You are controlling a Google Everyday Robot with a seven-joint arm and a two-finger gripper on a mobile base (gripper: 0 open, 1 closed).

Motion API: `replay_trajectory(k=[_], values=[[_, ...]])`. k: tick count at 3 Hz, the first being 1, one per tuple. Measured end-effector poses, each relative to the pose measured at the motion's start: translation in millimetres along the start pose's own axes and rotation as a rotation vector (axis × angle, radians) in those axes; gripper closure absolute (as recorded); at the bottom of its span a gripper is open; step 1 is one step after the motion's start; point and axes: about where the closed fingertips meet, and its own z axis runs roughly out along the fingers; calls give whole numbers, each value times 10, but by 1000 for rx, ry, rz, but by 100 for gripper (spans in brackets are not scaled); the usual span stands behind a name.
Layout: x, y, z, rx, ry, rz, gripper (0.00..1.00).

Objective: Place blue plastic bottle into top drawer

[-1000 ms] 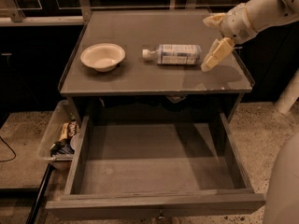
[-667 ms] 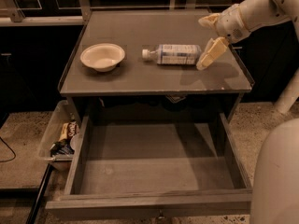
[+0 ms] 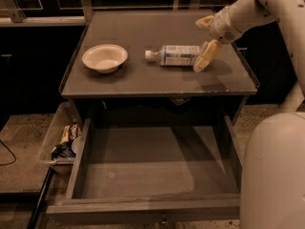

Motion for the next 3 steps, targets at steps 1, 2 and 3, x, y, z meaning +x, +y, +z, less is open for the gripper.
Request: replay_trajectory(k=[1, 2, 3], values=[[73, -6, 168, -19, 22, 5, 0], [104, 17, 316, -52, 21, 12, 0], [127, 81, 455, -110, 15, 27, 0]])
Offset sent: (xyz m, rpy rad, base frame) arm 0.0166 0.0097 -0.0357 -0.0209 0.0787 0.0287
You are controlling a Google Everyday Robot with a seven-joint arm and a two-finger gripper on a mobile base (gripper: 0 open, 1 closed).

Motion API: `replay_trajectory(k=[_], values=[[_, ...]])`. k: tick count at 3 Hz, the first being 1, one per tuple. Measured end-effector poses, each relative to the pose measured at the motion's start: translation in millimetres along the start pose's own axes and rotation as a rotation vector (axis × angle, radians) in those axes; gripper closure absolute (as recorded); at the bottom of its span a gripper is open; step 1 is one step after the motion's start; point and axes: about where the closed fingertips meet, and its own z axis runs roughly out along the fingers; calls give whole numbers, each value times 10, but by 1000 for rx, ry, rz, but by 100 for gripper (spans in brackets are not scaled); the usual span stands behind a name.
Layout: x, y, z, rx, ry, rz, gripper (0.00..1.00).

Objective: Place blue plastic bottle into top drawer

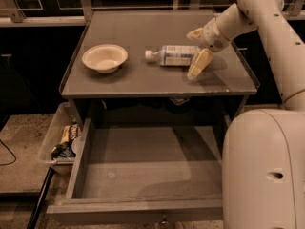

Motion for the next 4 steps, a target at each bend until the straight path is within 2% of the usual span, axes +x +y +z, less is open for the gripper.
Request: replay_trajectory(k=[1, 4], values=[[0, 5, 3, -4, 0, -1, 19], [0, 5, 4, -4, 0, -1, 89]])
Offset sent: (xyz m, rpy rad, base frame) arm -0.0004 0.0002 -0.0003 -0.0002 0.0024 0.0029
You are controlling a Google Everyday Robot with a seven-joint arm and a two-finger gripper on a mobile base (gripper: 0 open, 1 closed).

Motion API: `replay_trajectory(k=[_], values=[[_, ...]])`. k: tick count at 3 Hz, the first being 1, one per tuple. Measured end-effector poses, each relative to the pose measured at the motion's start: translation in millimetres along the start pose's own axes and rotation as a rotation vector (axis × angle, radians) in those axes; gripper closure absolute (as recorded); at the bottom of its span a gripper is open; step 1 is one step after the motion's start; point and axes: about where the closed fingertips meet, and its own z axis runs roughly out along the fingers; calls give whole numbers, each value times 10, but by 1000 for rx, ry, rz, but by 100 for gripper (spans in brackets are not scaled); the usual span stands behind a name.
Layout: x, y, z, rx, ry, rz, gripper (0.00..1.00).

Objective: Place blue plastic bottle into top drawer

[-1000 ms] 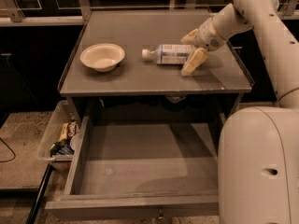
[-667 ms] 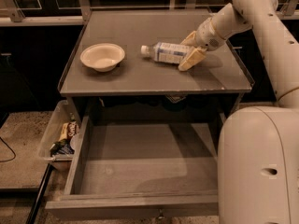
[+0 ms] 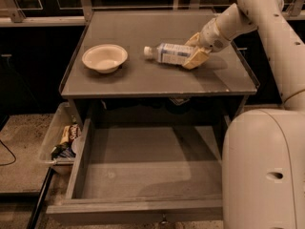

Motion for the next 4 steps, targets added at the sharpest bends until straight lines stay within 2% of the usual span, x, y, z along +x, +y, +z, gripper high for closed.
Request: replay_trajectory(k=[1, 2, 3, 4], values=[[-17, 26, 2, -2, 2, -1, 100], [-42, 92, -96, 7, -5, 4, 100], [-107, 355, -387, 39, -32, 3, 100], [-213, 683, -755, 113, -72, -22, 100]])
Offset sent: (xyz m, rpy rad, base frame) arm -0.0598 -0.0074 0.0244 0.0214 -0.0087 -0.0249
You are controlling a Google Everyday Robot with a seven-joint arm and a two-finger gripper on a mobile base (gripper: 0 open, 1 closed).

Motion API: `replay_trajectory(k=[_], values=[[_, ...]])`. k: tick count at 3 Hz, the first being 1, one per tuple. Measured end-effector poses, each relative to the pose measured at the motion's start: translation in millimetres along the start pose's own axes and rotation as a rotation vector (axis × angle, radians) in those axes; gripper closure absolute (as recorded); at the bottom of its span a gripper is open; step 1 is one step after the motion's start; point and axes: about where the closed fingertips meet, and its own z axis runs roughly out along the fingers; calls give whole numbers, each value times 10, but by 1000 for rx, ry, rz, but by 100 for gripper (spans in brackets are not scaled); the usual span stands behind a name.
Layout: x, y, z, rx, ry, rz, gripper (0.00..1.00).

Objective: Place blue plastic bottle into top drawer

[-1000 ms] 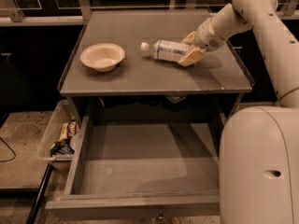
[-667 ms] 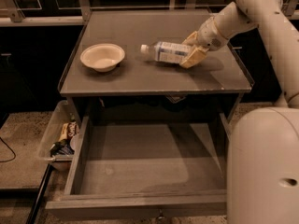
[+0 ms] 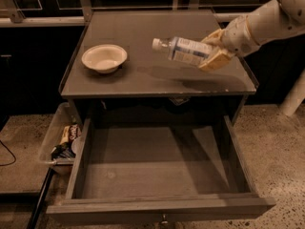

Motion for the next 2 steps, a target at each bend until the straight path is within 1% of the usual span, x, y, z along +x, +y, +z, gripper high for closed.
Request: replay_trajectory(k=[1, 2], values=[[-66, 321, -331, 94, 14, -25, 100], [96, 548, -151, 50, 31, 4, 100]])
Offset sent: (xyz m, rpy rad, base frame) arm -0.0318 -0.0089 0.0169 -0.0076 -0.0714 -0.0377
